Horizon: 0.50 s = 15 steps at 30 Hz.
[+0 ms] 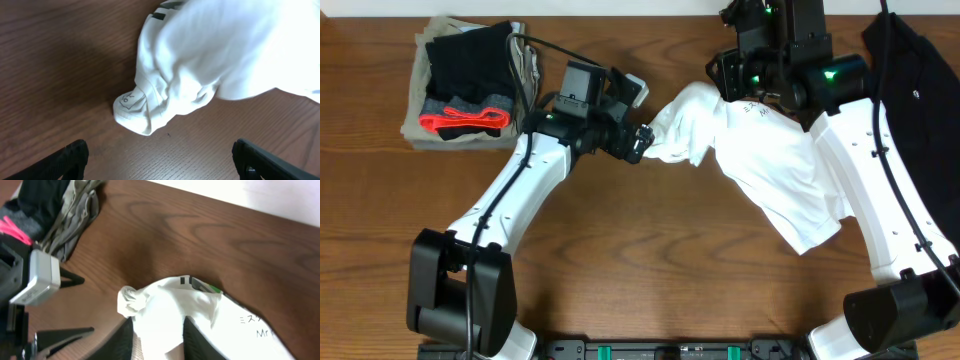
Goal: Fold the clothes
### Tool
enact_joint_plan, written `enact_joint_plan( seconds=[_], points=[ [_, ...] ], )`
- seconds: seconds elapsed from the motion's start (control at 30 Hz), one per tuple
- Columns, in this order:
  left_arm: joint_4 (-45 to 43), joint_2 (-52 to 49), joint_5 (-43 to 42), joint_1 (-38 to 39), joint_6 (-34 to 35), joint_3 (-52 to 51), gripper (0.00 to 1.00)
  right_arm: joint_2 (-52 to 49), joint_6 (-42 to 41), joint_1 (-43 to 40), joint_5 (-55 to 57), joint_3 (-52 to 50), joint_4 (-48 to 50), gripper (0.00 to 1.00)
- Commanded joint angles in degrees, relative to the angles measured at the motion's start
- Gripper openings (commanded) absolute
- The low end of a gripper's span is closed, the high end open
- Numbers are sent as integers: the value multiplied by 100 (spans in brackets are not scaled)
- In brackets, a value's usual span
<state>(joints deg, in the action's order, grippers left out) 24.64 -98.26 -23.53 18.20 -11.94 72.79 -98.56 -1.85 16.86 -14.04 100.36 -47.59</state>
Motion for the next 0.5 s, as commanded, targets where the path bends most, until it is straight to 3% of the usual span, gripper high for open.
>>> enact_joint_plan(
  seconds=[0.0, 0.13, 0.47],
  points=[
    [-2, -9, 81, -55, 157, 20, 93, -9, -24, 42, 9, 37, -15, 15],
    [87, -9, 11, -20, 173, 20, 93, -20, -24, 42, 11, -76, -7, 11],
    [852, -9, -7, 391, -304, 20, 94, -46, -24, -129, 55, -299, -68, 32]
  ],
)
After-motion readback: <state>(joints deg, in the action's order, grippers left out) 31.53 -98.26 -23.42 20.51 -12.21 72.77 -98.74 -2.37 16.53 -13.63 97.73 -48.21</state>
